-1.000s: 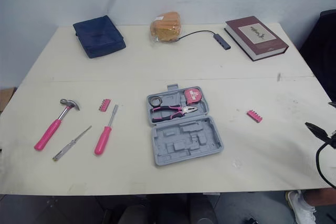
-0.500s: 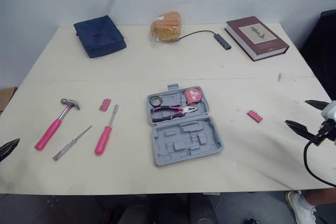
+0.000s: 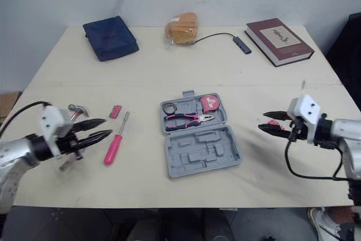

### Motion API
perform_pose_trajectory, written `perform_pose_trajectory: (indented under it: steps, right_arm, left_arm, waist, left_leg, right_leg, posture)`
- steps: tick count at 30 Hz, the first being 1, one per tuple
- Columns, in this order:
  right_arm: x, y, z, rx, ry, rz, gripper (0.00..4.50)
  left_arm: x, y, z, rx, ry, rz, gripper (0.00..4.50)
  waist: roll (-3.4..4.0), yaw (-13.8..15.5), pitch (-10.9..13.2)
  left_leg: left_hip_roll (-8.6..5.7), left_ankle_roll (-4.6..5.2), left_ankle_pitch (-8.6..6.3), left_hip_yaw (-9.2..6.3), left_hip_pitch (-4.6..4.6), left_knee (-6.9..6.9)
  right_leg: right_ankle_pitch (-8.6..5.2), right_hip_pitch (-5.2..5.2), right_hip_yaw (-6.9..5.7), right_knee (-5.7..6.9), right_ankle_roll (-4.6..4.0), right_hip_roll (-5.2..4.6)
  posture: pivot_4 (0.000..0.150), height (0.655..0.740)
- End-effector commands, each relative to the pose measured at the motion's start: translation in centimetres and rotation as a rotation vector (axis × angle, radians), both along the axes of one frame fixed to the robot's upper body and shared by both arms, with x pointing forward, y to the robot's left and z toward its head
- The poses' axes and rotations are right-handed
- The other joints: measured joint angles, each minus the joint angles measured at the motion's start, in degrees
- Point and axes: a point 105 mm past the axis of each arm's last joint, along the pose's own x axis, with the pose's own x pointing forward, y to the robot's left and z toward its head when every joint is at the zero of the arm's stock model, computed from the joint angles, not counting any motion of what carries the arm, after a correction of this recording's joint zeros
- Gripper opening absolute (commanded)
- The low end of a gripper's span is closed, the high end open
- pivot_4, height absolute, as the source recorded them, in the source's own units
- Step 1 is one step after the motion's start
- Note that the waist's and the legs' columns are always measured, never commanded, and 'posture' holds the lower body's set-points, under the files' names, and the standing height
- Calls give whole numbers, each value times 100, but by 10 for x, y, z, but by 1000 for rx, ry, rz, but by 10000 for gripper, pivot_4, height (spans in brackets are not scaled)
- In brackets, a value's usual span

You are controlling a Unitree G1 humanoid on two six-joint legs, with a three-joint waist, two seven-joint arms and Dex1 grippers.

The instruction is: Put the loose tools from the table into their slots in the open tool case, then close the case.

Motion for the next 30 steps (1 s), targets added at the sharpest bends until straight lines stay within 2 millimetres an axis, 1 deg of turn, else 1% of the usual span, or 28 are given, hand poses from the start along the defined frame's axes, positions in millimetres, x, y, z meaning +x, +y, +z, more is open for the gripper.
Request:
perform_pose_trajectory:
  steps: [1, 2, 4, 7, 8, 9, 13, 15, 17, 19, 21, 25, 30]
  right_arm:
    - [9, 4, 0, -40, -24, 2, 330]
    - [14, 8, -3, -49, -17, 4, 330]
    - [25, 16, -11, -72, -16, 8, 330]
    - [36, 22, -17, -78, -29, -8, 330]
    - [38, 25, -19, -80, -27, -4, 330]
    - [40, 26, -23, -82, -18, -5, 330]
    - [45, 29, -30, -85, -14, -11, 330]
    - [47, 34, -34, -75, -19, -9, 330]
    - [47, 41, -38, -67, -12, 15, 330]
    - [47, 47, -40, -60, -10, 31, 330]
    - [47, 50, -42, -56, -10, 36, 330]
    - [45, 59, -47, -46, 1, 64, 330]
    - [37, 67, -48, -45, 10, 101, 330]
  left_arm:
    - [6, -18, -4, 22, 19, -22, 0]
    - [9, -26, -6, 4, 28, -29, 0]
    - [16, -40, -15, 14, 51, -44, 0]
    - [20, -51, -25, 10, 89, -55, 0]
    - [19, -57, -30, 14, 110, -72, 0]
    - [22, -61, -34, 23, 111, -66, 0]
    - [28, -71, -43, 37, 126, -62, 0]
    - [32, -82, -51, 54, 141, -73, 0]
    - [36, -89, -55, 51, 143, -64, 0]
    - [36, -97, -58, 36, 161, -79, 0]
    - [37, -99, -64, 49, 178, -77, 0]
    - [45, -106, -67, 42, 168, -51, 0]
    - [49, -102, -70, 68, 159, -55, 0]
  waist:
    - [0, 14, 0]
    - [-1, 17, 1]
    - [-1, 18, 1]
    - [-2, 13, 1]
    - [-2, 17, 1]
    - [-2, 22, 1]
    - [-3, 26, 2]
    - [-3, 25, 2]
    - [-3, 27, 2]
    - [-3, 22, 2]
    - [-3, 15, 2]
    - [-4, 20, 1]
    - [-4, 27, 1]
  left_leg:
    - [0, 0, 0, 1, 0, 0]
    - [1, 0, 0, 1, -2, 1]
    - [1, 1, 0, 3, -4, 11]
    - [3, 1, 0, 10, -6, 22]
    - [5, 0, 1, 11, -8, 23]
    - [9, -9, 5, 11, -9, 23]
    - [14, -22, 13, 15, -16, 41]
    - [15, -9, 5, 16, -18, 52]
    - [14, -3, 2, 16, -18, 56]
    - [16, -5, 2, 16, -20, 60]
    - [20, -17, 8, 21, -20, 61]
    - [26, -17, 6, 23, -13, 69]
    - [26, -13, 4, 23, -10, 74]
  right_leg:
    - [0, 0, 1, 1, 0, 1]
    - [0, -2, 1, 0, 1, 4]
    - [2, -1, 3, 0, 3, 7]
    - [6, -1, 10, 2, 10, 14]
    - [6, -3, 11, 2, 10, 17]
    - [5, -4, 11, 2, 10, 20]
    - [5, -5, 12, 1, 10, 26]
    - [7, -3, 14, 2, 12, 26]
    - [8, -2, 15, 4, 14, 26]
    - [8, -2, 14, 5, 15, 28]
    - [8, -3, 16, 6, 15, 32]
    - [8, 1, 20, 10, 15, 41]
    - [9, 4, 22, 16, 15, 40]
  posture:
    - [1500, 7400]
    - [1500, 7400]
    - [1500, 7400]
    - [1500, 7400]
    - [1500, 7400]
    - [1500, 7400]
    - [1500, 7400]
    - [1500, 7400]
    - [1500, 7400]
    - [1500, 7400]
    - [1500, 7400]
    - [1500, 7400]
    - [1500, 7400]
